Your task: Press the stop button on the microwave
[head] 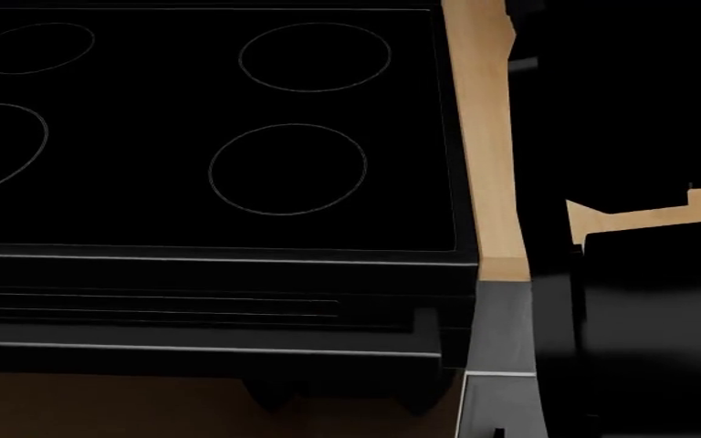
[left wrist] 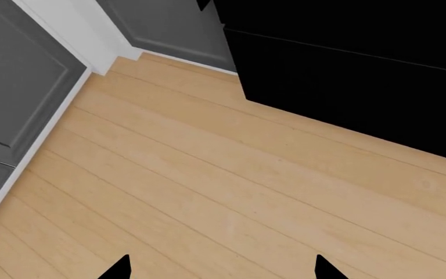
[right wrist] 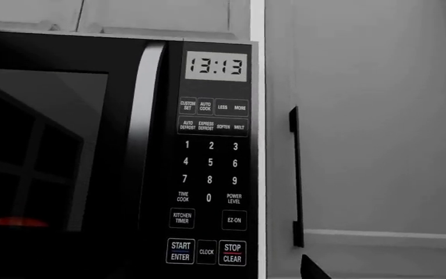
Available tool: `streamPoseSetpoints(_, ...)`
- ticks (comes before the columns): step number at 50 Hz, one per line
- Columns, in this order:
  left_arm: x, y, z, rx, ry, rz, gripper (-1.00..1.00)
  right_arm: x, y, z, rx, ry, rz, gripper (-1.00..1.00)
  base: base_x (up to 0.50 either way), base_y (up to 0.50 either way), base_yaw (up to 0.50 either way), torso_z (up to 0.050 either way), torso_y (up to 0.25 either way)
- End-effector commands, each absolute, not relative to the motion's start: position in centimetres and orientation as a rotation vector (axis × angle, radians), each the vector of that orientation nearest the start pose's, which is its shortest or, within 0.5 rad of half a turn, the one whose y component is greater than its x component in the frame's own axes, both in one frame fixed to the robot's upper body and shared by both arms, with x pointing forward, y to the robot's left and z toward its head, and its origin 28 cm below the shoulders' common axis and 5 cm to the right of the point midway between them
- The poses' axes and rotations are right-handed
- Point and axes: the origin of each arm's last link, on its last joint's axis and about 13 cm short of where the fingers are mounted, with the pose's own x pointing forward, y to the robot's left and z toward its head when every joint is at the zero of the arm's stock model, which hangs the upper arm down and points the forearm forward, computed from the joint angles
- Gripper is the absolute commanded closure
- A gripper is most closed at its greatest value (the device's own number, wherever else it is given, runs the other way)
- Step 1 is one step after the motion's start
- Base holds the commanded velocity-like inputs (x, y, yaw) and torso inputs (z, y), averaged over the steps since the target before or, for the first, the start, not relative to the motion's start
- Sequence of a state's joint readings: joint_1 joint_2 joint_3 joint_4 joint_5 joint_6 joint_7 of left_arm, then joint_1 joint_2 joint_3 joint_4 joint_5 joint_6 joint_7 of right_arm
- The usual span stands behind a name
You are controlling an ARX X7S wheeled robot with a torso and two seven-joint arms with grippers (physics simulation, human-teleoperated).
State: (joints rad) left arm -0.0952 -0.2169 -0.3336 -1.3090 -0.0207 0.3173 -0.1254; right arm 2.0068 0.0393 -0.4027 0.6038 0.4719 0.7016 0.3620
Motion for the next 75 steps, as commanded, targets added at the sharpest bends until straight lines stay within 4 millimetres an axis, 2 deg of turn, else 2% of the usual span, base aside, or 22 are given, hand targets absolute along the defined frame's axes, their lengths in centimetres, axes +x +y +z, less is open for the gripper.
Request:
streamPoseSetpoints(1,8.0,31.3,-14.2,0.050,0.846,0.539,-1.00,30.2,-4.1,54.1,-0.012,-0.753,0.010,-1.00,0.21,0.00,0.00,0.000,0.000)
streamPoseSetpoints(9,8.0,31.3,-14.2,0.050,0.846,0.539,-1.00,30.3,-4.0,53.7,-0.008,-0.763,0.036,-1.00,0.43,0.00,0.00,0.000,0.000)
streamPoseSetpoints(22,8.0,31.3,-14.2,0.050,0.846,0.539,-1.00,29.9,-4.3,54.3,-0.049,-0.795,-0.001,-1.00,0.00,0.00,0.00,0.000,0.000)
streamPoseSetpoints(29,8.0,31.3,-14.2,0.050,0.846,0.539,-1.00,30.9,-4.9,53.9,-0.078,-0.766,-0.037,-1.00,0.00,0.00,0.00,0.000,0.000)
streamPoseSetpoints(36,8.0,31.3,-14.2,0.050,0.846,0.539,-1.00,30.5,-5.1,54.5,-0.079,-0.784,-0.044,-1.00,0.36,-0.03,0.00,0.000,0.000)
streamPoseSetpoints(50,8.0,31.3,-14.2,0.050,0.846,0.539,-1.00,30.8,-5.4,54.1,-0.088,-0.770,-0.070,-1.00,0.00,0.00,0.00,0.000,0.000)
streamPoseSetpoints(53,8.0,31.3,-14.2,0.050,0.846,0.539,-1.00,30.7,-5.3,54.0,-0.082,-0.779,-0.024,-1.00,0.33,0.00,0.00,0.000,0.000)
streamPoseSetpoints(75,8.0,31.3,-14.2,0.050,0.846,0.539,-1.00,30.9,-5.0,53.6,-0.023,-0.798,0.009,-1.00,0.17,-0.01,0.00,0.000,0.000)
